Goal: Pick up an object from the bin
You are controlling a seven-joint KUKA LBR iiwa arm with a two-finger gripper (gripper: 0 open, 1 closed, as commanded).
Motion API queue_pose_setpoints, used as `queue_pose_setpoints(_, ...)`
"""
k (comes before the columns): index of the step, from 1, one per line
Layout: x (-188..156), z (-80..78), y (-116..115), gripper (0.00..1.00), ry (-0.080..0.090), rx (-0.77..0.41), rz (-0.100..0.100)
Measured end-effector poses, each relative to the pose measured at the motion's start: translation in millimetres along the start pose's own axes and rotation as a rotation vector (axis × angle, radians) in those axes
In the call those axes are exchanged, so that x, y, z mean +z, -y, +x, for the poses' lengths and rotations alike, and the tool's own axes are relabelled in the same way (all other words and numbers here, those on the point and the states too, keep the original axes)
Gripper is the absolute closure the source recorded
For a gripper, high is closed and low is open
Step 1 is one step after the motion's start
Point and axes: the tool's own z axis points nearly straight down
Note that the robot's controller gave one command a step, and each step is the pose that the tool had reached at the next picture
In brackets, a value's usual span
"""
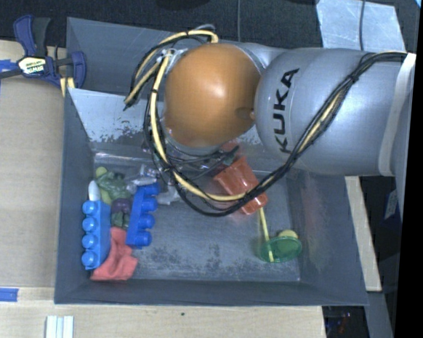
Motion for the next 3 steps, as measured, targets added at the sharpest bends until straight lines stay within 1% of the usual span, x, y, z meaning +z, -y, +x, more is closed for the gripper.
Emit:
queue_pose_setpoints(1,-13.3,0.0,-0.1,1.00,0.000,0.002,-0.002)
queue_pose_setpoints(3,-64.6,-1.5,1.6,1.00,0.001,0.003,-0.001)
